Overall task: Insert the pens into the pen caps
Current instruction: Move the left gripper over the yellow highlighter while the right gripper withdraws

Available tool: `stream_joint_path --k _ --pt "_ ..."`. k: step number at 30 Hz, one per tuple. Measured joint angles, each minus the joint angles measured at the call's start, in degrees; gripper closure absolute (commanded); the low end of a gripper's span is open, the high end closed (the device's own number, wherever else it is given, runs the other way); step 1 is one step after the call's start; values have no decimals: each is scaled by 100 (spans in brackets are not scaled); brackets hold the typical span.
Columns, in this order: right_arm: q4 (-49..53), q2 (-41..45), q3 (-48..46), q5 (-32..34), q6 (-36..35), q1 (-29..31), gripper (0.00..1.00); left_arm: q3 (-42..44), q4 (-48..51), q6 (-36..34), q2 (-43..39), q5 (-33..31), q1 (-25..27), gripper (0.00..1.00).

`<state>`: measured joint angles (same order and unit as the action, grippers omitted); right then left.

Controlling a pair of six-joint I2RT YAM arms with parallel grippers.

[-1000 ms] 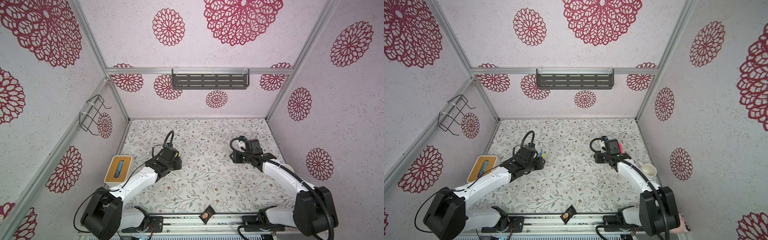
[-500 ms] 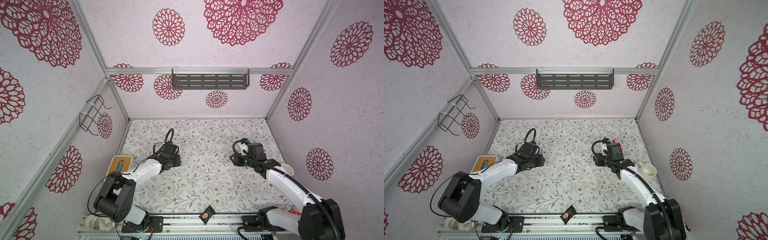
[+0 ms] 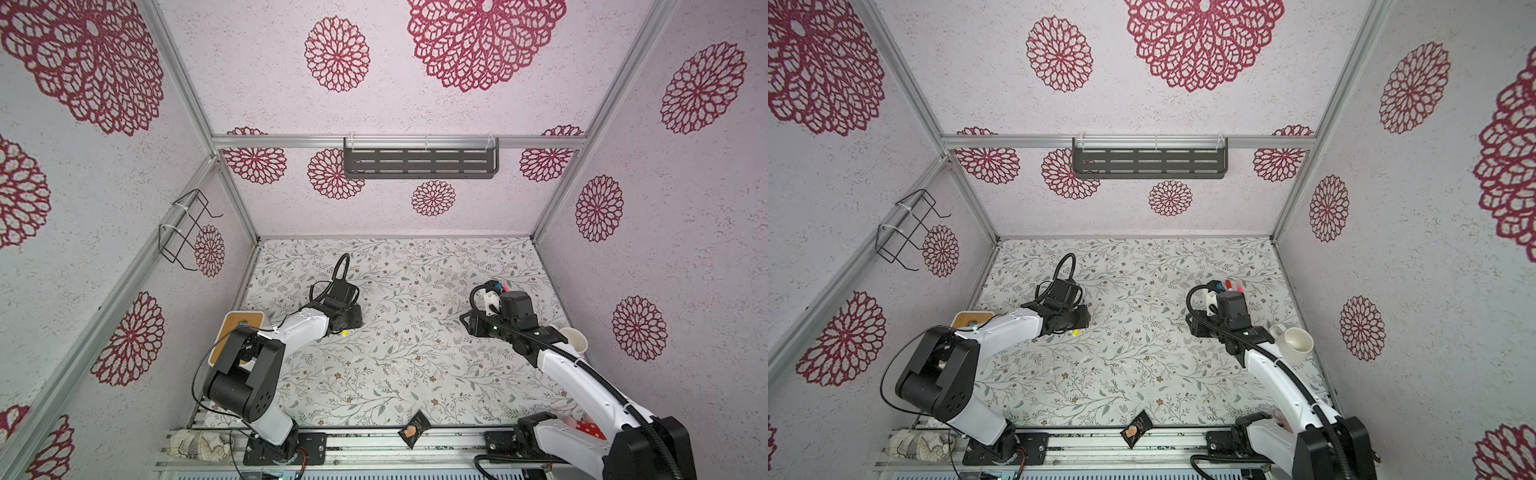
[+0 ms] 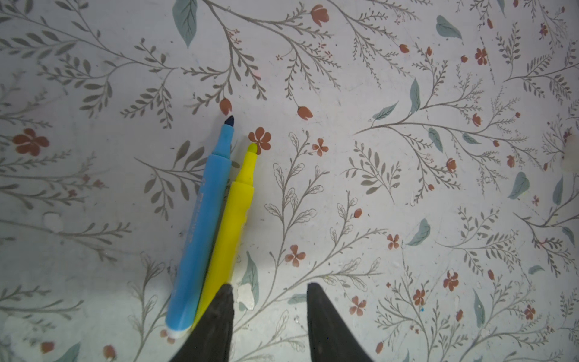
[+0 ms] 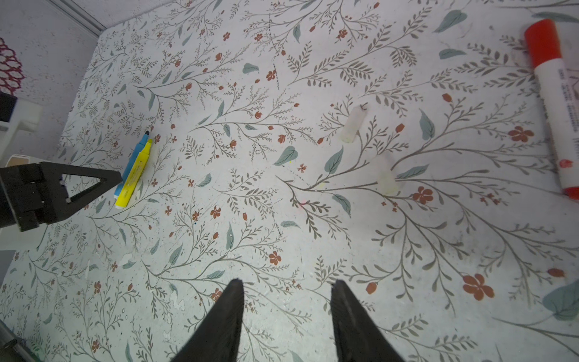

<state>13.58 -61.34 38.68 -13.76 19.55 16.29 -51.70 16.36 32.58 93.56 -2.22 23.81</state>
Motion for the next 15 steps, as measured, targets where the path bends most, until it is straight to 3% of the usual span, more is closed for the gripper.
stream_joint_path --k 15 --pt "-173 153 -431 -11 164 0 51 -168 85 -197 350 -98 -76 60"
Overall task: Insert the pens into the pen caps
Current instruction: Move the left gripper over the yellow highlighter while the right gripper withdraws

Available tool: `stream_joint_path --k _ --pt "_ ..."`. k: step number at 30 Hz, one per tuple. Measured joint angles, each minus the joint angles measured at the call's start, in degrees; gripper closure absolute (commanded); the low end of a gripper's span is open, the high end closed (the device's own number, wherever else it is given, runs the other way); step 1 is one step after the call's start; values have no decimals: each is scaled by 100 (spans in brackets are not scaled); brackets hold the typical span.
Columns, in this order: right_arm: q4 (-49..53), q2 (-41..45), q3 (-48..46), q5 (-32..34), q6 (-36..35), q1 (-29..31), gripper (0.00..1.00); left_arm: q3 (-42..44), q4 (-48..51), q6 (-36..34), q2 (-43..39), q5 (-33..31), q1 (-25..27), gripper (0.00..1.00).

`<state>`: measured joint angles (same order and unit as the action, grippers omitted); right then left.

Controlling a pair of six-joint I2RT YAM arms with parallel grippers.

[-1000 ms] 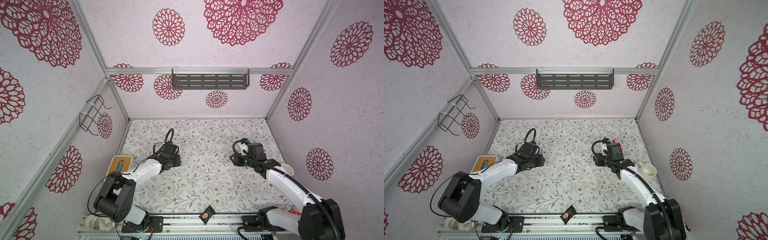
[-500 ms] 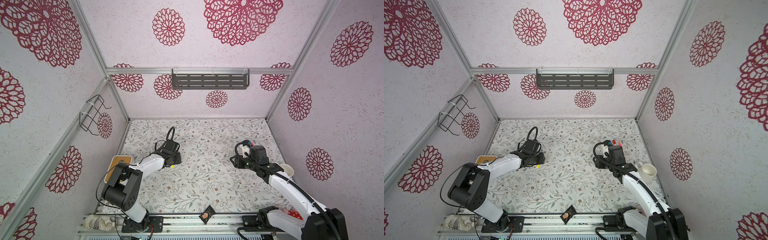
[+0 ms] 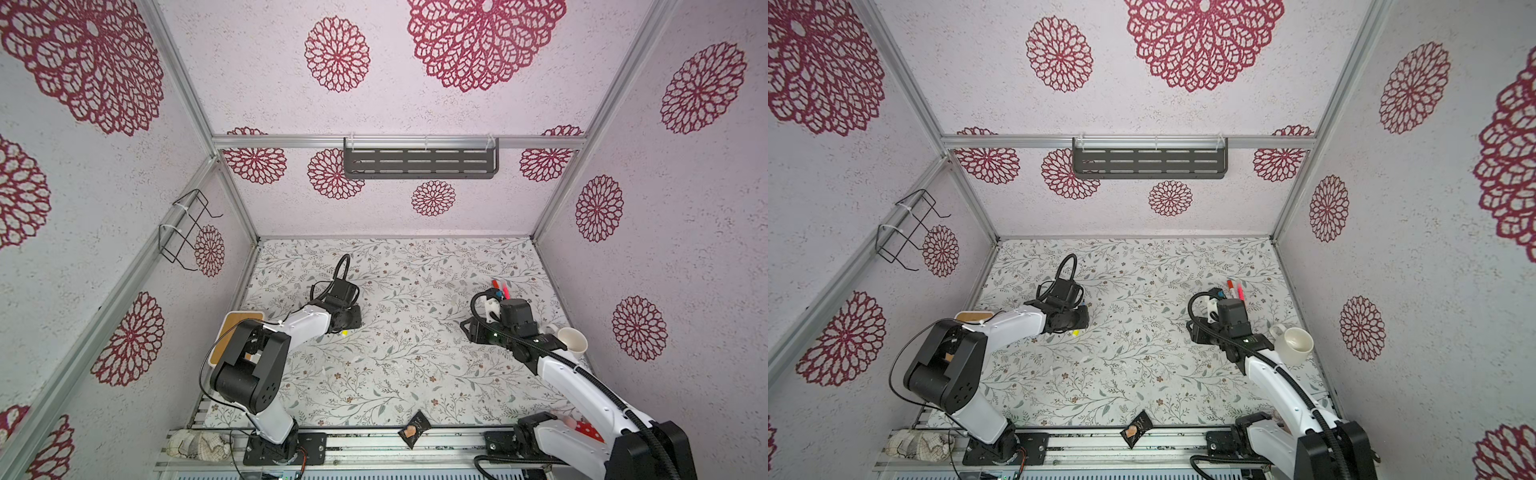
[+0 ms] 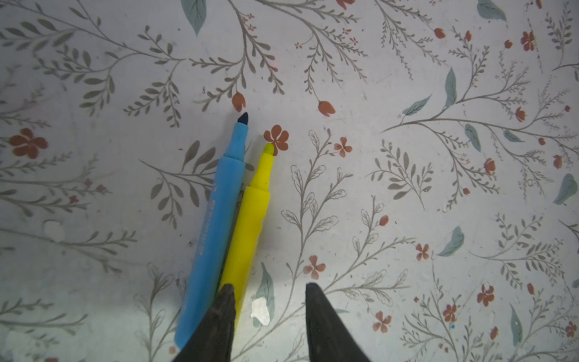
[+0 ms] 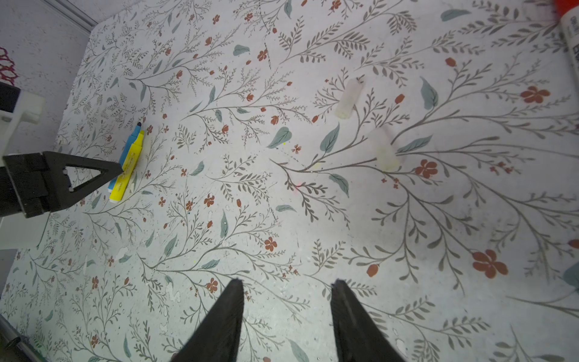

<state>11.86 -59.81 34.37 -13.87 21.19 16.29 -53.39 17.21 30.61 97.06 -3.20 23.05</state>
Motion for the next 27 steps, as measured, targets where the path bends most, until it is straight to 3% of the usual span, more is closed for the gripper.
stream_joint_path --k 18,27 --pt "-70 295 -166 0 96 2 51 -70 114 -109 291 15 -46 62" --pt "-70 361 -166 4 101 0 51 -203 160 -190 459 170 -15 70"
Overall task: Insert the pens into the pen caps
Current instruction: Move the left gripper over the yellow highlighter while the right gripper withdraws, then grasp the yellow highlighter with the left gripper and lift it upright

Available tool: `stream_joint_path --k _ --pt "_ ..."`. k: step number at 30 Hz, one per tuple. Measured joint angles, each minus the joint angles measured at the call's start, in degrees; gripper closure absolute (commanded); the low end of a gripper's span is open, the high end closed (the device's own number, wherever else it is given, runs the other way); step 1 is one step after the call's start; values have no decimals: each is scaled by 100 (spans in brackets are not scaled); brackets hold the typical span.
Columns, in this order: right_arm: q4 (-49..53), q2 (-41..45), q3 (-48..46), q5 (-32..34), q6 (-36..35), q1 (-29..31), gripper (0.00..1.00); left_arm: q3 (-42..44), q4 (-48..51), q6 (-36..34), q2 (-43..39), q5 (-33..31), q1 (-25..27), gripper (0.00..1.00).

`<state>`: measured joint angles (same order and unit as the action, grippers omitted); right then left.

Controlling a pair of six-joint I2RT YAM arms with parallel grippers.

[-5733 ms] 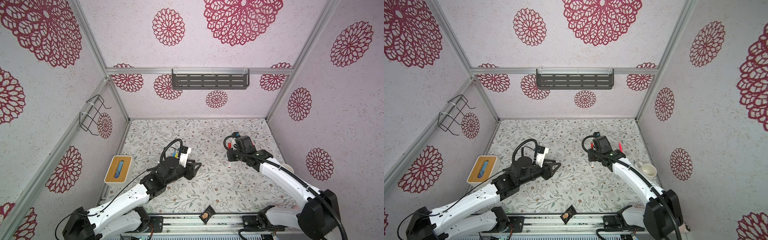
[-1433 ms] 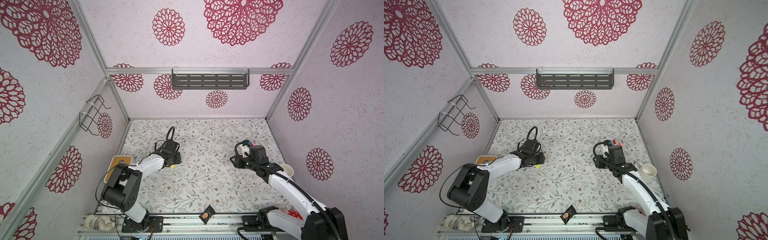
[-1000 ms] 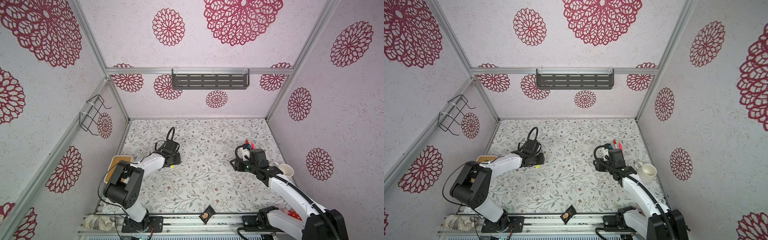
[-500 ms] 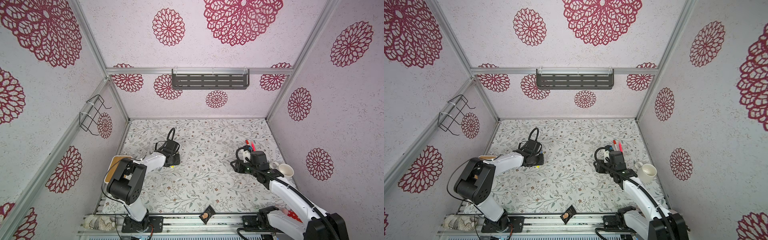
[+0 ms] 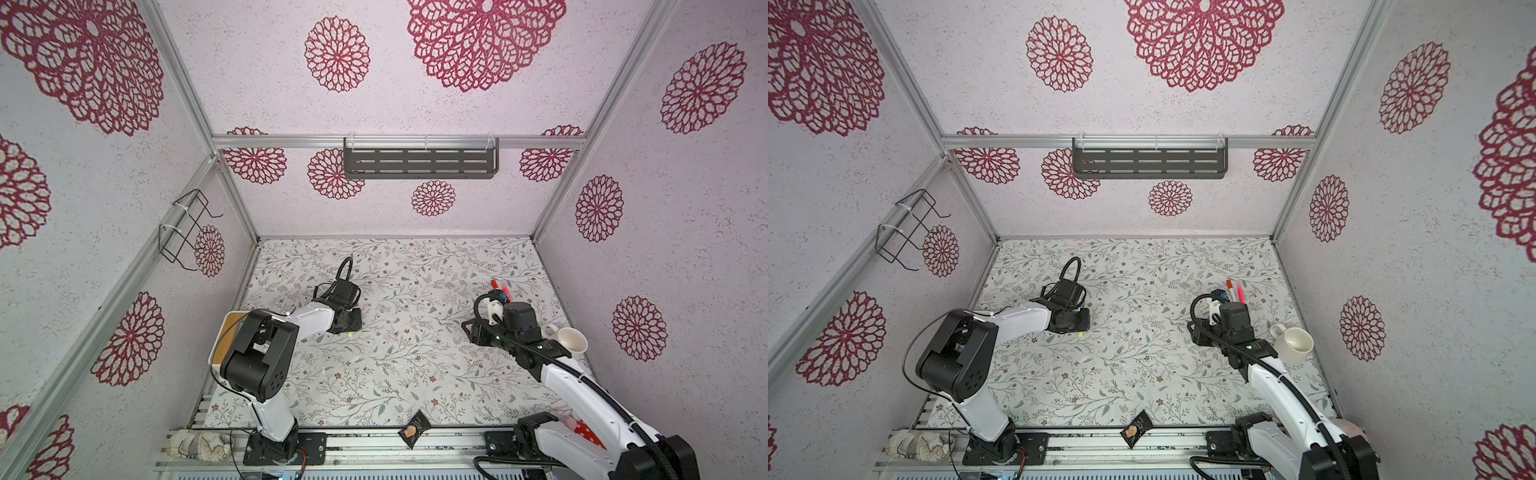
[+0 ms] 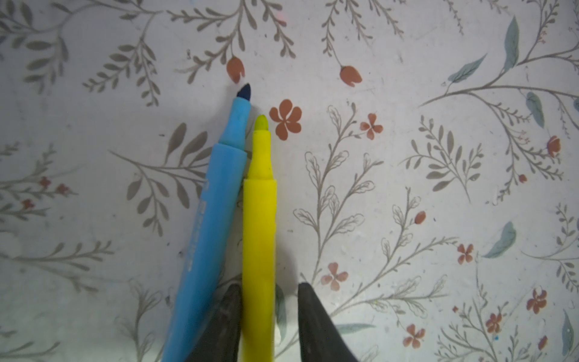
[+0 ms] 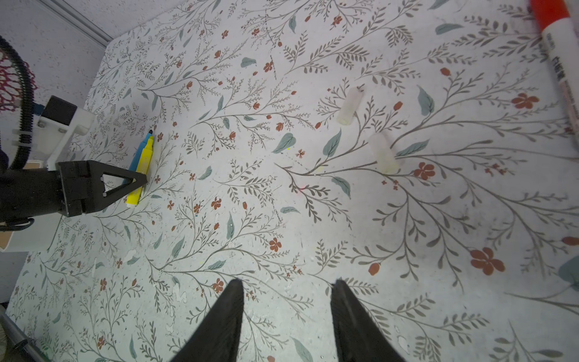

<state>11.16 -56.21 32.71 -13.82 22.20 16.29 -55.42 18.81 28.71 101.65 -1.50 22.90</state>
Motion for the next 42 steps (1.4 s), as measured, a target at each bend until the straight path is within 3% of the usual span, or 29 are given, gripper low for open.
stream_joint_path --k 15,21,31,42 --pt "28 164 0 9 39 0 51 -260 42 -173 225 50 240 88" --pt "28 203 0 4 46 0 51 7 -195 -240 46 310 385 87" --pt "-267 168 -258 -195 367 76 52 1104 -1154 -304 -1338 1512 872 84" --pt "-1495 -275 -444 -743 1043 896 51 1388 -1821 -282 -1882 1860 1172 83"
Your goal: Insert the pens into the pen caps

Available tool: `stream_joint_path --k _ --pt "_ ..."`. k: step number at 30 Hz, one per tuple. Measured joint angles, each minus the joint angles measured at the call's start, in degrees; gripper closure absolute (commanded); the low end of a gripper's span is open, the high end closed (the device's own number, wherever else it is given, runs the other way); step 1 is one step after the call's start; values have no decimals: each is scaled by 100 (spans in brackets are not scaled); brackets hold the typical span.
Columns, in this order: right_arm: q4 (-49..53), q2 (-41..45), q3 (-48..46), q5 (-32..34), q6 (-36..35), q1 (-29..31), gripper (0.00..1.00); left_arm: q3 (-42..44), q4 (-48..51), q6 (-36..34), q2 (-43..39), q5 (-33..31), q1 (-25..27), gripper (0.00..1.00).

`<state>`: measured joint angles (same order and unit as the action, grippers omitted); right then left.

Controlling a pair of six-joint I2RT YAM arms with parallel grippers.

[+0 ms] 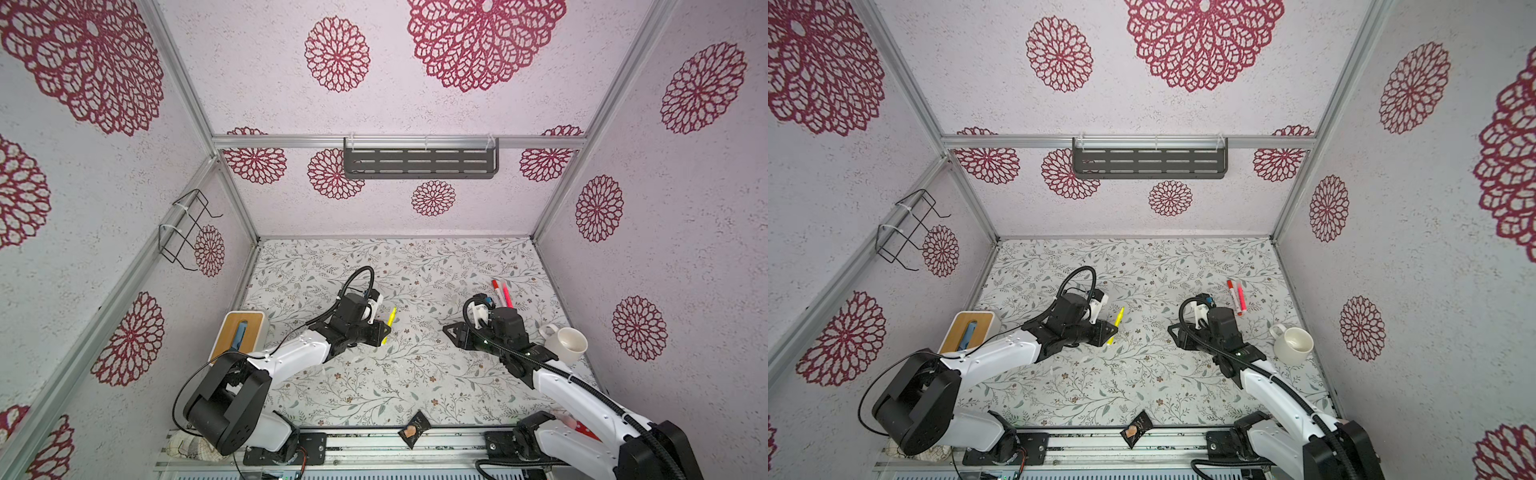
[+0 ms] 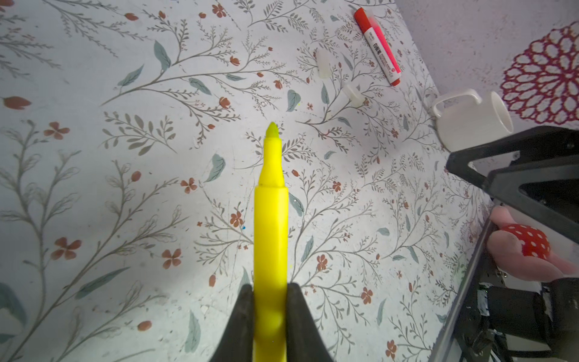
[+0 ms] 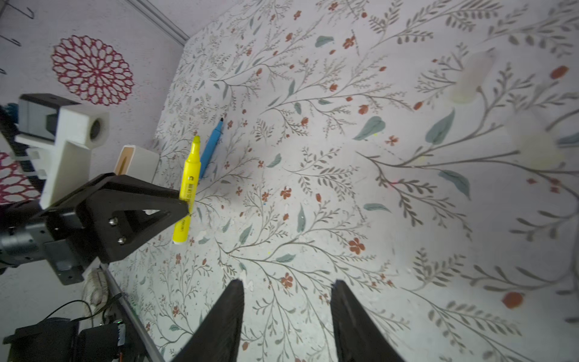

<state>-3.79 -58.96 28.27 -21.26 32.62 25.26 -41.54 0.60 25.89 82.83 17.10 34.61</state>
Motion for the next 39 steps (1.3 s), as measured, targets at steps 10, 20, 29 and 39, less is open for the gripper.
stream_joint_path --k 10,20,29,39 --pt "-927 -850 369 -170 343 715 51 229 -275 98 -544 9 157 83" --pt "-1296 -1530 962 -173 402 1147 51 315 -354 208 -656 -15 348 83" --pt "-1462 -1980 1246 -175 450 1416 51 378 -466 306 -872 -96 461 83" --pt "-1606 -2358 1523 -199 507 1646 54 380 -514 334 -922 -96 518 83"
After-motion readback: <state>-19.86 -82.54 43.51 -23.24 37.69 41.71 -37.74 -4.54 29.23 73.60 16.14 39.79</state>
